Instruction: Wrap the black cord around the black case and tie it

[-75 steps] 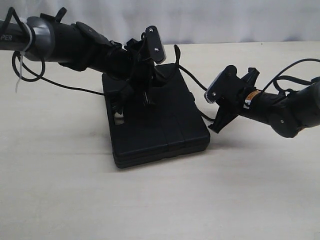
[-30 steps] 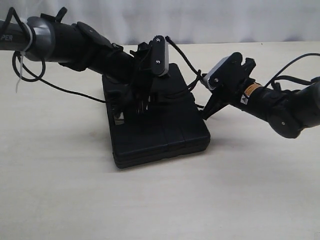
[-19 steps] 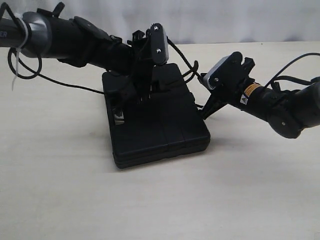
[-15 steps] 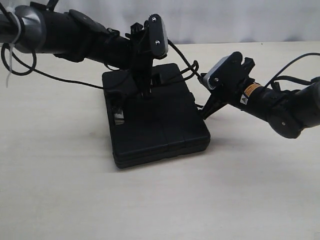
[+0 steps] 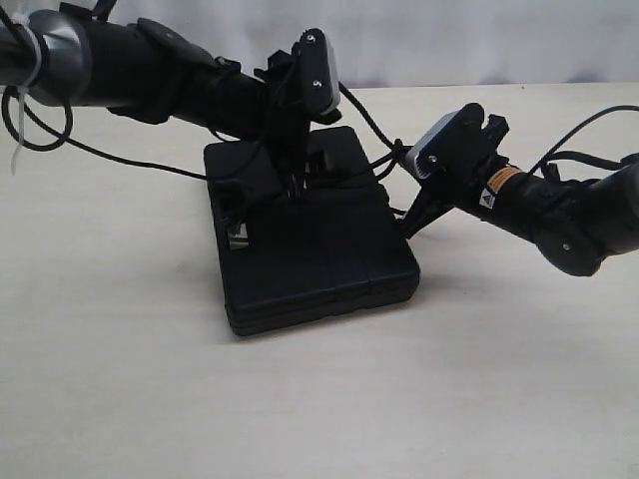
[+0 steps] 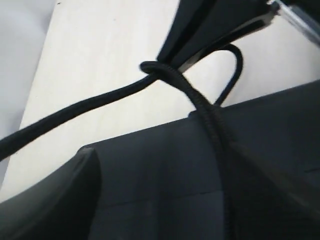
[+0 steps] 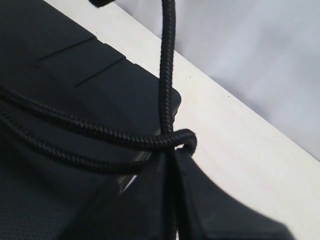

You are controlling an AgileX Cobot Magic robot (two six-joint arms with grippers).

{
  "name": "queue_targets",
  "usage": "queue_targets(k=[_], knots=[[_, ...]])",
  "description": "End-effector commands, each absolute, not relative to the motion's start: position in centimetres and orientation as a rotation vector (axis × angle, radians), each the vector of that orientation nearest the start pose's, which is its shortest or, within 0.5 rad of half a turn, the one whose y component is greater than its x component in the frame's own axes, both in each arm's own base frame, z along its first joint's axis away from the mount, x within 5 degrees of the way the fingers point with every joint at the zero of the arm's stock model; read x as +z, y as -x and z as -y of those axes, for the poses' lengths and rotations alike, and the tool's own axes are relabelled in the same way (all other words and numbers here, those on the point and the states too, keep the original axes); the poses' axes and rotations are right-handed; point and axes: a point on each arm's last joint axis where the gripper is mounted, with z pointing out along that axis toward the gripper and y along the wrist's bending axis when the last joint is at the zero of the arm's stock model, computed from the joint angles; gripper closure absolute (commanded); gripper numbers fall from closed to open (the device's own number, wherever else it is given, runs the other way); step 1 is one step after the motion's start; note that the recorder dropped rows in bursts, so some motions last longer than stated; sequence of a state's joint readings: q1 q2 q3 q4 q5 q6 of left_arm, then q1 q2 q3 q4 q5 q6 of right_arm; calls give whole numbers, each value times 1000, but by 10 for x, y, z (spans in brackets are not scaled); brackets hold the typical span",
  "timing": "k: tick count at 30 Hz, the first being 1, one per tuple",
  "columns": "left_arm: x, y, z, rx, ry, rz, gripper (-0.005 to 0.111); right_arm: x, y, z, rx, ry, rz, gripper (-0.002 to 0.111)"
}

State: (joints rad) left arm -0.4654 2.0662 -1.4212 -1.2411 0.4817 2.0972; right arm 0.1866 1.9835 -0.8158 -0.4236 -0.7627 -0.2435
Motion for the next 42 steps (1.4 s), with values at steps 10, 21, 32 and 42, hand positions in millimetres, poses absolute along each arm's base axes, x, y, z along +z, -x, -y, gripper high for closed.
queue_targets(k=[10,21,32,42], knots=[[186,-402,244,-560,-987,-1830,41,129,-356,-95,38,873,-1680,104],[177,-412,257,-650,-1020,-1778,41,130,-352,-102,97,950,-1625,104],[162,-415,257,-629,-1037,-1798,90,130,-352,-102,97,950,-1625,104],[172,-419,261,-600,-1091,-1715,107,130,-352,-102,95,951,-1624,103]])
